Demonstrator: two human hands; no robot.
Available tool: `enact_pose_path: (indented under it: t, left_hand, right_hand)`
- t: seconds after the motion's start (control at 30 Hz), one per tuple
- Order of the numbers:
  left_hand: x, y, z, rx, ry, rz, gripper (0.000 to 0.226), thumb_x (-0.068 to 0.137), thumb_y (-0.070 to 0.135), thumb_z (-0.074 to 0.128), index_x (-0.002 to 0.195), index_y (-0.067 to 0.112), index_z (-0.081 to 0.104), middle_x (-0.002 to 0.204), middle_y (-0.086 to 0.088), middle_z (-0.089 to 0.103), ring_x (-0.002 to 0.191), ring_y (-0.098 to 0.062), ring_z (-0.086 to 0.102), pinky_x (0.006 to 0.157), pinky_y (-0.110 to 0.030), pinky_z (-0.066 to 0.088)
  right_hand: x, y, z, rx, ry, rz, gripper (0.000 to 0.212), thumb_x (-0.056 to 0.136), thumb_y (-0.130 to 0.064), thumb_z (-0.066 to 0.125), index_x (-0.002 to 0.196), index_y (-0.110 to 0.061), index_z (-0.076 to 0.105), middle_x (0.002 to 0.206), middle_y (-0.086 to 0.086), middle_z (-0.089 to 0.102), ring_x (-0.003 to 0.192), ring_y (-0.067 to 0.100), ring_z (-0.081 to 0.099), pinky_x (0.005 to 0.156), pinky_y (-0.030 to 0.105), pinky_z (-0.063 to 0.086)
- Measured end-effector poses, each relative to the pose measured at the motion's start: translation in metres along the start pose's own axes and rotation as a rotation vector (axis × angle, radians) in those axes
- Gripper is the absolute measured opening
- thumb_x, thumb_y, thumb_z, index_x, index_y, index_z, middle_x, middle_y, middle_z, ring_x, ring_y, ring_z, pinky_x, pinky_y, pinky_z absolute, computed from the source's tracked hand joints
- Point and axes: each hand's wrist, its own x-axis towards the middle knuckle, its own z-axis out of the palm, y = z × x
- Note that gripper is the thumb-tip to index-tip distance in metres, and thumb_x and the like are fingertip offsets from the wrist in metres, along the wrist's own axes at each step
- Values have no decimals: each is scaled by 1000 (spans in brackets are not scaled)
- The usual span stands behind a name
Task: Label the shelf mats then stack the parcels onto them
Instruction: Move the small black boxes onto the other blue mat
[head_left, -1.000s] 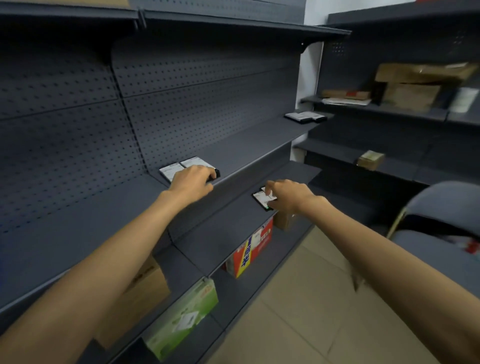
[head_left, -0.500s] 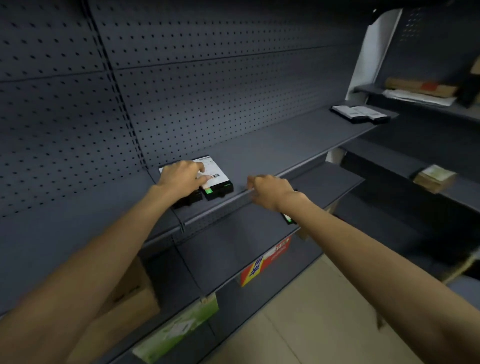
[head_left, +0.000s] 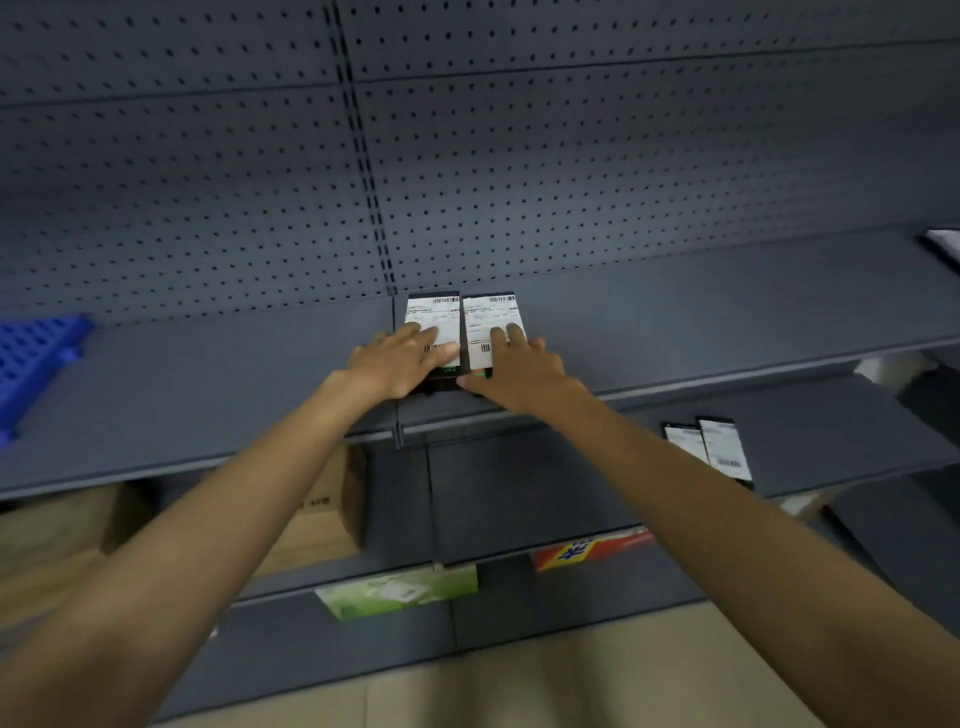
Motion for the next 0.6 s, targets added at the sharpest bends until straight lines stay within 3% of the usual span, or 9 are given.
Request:
enact_pose_path:
  t: [0.13, 0.37, 0.6]
  left_hand:
    - [-6, 20, 6, -59, 30, -115, 87, 86, 80, 15, 155, 28, 18, 165, 3, 9, 148, -33, 17, 114, -54, 23]
    - [-13, 60, 33, -154, 138, -294, 99, 83, 83, 25, 157, 21, 1, 165, -2, -7, 148, -38, 12, 115, -54, 24]
    - [-23, 66, 36, -225, 318, -344, 70, 93, 54, 53, 147, 16, 29, 160, -8, 19, 136, -42, 29, 104, -52, 37]
  right_hand:
    - [8, 35, -6, 8, -41, -123, 83, 92, -55, 51, 154, -12, 15, 159, 11, 15, 138, 39, 28, 103, 47, 36]
    - [12, 77, -6, 60, -18, -198, 77, 89, -47, 56, 150, -15, 22, 155, 11, 22, 131, 40, 37, 97, 45, 40]
    - [8, 77, -3, 112, 53, -266, 73, 89, -41, 60, 149, -14, 28, 152, 9, 29, 126, 41, 43, 93, 47, 45]
